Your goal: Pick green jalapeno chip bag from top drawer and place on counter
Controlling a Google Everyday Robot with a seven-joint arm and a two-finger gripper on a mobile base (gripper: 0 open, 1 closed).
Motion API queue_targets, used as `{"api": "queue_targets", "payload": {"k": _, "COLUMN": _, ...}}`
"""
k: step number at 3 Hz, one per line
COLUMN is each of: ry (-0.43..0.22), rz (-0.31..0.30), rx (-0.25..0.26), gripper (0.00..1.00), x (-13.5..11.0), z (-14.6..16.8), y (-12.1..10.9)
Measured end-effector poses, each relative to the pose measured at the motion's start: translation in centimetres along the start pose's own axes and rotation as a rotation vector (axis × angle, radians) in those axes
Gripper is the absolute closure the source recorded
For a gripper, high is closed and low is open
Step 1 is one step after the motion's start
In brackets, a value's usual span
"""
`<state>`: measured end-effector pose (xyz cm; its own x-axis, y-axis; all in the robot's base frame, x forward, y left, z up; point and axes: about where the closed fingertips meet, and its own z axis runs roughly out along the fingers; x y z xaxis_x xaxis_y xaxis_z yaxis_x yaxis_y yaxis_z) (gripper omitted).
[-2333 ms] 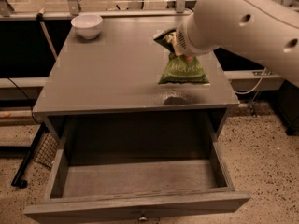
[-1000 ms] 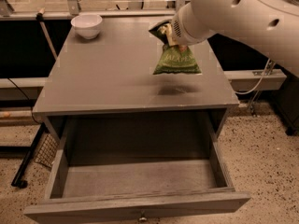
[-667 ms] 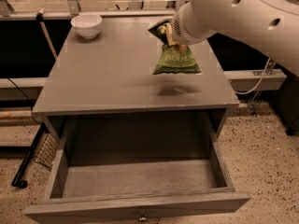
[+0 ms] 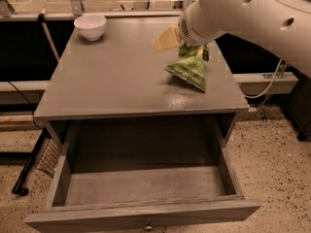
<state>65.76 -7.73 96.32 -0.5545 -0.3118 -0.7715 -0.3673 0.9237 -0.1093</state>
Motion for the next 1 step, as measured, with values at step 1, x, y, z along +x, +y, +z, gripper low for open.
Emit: {"api": "queue_targets", "payload": {"k": 1, "ry": 0.0, "rz": 0.0, "rx": 0.0, "gripper": 0.0, "x": 0.0, "z": -0.01, "y": 0.0}}
